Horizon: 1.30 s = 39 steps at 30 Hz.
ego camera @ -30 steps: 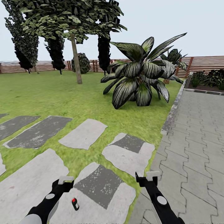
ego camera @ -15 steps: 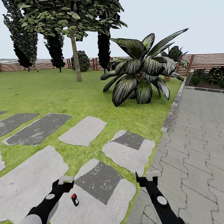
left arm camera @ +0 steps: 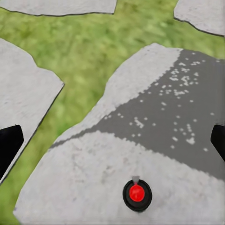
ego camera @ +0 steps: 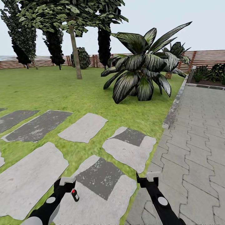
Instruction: In the garden, pick up the pesticide atomizer on the floor and spray pesticide onto both trees until each tree trunk is fully covered.
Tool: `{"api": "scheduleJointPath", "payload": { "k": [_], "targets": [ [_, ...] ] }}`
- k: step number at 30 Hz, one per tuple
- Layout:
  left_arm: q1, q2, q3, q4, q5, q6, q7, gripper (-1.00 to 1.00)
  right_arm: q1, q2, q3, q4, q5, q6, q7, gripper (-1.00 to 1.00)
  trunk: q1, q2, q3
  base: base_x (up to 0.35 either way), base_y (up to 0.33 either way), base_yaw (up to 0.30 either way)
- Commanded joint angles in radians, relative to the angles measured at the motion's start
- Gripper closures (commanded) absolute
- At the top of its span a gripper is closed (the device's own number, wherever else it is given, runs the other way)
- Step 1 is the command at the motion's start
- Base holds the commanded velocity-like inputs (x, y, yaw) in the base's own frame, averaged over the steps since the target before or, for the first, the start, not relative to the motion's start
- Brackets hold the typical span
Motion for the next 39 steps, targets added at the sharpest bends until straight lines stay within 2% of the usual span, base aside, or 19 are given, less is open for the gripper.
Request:
{"api": "scheduleJointPath", "payload": {
  "k": [1, 7, 39],
  "targets": [
    [0.0, 0.0, 0.0, 0.0, 0.0, 0.0, 0.0, -1.0, 0.0, 0.0, 0.0, 0.0, 0.0, 0.0, 0.0, -1.0, 0.004, -0.007, -0.005, 0.0, 0.0, 0.0],
    [0.0, 0.0, 0.003, 0.0, 0.001, 0.0, 0.0, -1.0, 0.0, 0.0, 0.0, -0.001, 0.0, 0.0, 0.0, -1.0, 0.027, -0.049, -0.033, 0.0, 0.0, 0.0],
    [0.0, 0.001, 0.006, 0.002, 0.003, -0.015, 0.0, -1.0, 0.0, 0.0, 0.0, -0.002, 0.0, 0.0, 0.0, -1.0, 0.041, -0.057, -0.208, 0.0, 0.0, 0.0]
  ]
}}
